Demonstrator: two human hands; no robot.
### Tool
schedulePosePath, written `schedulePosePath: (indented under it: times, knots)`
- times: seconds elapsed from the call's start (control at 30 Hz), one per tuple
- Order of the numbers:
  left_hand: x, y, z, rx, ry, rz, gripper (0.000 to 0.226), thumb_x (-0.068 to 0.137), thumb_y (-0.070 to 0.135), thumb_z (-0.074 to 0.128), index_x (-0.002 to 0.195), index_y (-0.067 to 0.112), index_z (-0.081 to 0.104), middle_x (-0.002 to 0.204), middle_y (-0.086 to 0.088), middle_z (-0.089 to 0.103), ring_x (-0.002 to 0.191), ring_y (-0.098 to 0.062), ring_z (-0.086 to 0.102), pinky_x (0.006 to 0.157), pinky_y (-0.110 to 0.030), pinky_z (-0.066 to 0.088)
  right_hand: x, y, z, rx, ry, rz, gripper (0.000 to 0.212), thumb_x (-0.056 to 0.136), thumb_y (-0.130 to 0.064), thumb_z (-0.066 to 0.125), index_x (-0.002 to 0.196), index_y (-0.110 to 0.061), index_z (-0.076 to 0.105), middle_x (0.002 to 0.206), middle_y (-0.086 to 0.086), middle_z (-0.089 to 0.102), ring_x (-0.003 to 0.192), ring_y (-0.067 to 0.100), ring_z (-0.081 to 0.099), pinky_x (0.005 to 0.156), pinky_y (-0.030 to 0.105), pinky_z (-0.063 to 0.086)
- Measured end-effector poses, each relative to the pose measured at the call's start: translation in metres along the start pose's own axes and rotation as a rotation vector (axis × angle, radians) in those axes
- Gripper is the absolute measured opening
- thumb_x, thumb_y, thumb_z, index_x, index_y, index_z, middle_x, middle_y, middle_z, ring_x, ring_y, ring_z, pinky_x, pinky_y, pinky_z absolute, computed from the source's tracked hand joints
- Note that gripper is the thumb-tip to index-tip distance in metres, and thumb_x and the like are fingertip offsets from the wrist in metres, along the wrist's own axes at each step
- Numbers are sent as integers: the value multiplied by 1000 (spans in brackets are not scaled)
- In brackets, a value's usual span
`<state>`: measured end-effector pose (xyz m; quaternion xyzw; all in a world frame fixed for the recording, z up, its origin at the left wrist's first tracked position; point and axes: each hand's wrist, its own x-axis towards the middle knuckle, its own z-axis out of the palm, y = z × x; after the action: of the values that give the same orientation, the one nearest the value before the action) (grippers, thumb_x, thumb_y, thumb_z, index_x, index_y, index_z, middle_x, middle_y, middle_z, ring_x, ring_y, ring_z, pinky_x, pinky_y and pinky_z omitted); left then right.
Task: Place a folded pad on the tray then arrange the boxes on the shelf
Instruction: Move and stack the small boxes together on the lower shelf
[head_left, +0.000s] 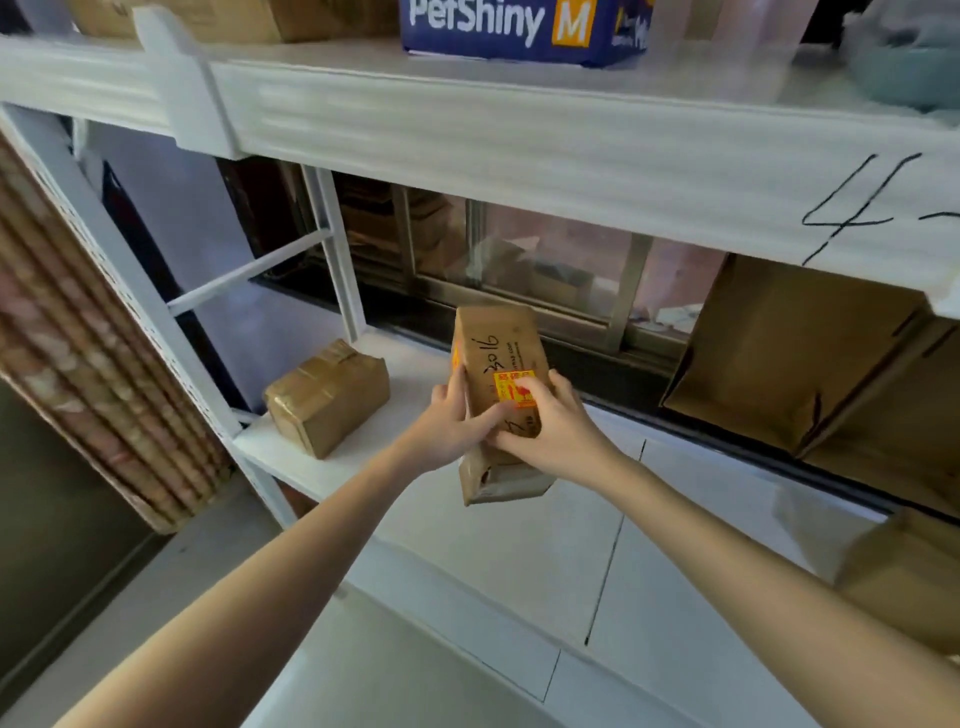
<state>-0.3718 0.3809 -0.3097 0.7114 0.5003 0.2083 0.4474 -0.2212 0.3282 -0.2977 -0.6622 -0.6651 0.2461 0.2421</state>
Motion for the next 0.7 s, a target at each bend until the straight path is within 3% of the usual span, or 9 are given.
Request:
schedulePosePath:
  times: [0.13,0.3,0.43,0.53,0.7]
  knots:
    - [15,-42,-10,76,73,-53,99,71,60,67,144,34,5,136,-3,26,114,-12,38,86,-21,38,23,-4,34,185,-130,15,62,83,-31,59,135,-30,26,145,-3,18,128,18,32,92,23,36]
    - [27,-91,-19,148,115,-142,129,66,46,79,146,17,-18,147,-8,12,133,-22,30,94,-23,32,41,-14,78,312,-264,68,65,81,-13,61,134,-27,26,142,-2,18,113,6,29,83,10,32]
    - [37,-111,-32,262,148,-115,134,59,54,80,147,17,-13,146,-9,14,134,-27,29,105,-36,34,55,-21,99,412,-271,127,68,80,-7,59,137,-23,24,144,2,17,128,17,29,101,24,35]
    - [48,-120,-41,467,194,-131,127,54,73,69,146,31,-7,144,-11,25,130,-35,34,101,-53,38,66,-25,110,478,-274,155,70,78,-5,58,137,-24,26,142,2,19,129,22,32,106,39,38]
    - [68,-149,-51,564,149,-130,123,55,70,69,146,34,-6,138,-14,26,124,-40,36,98,-57,38,77,-28,136,504,-280,163,69,78,-5,57,138,-21,26,143,5,19,132,21,27,106,37,37]
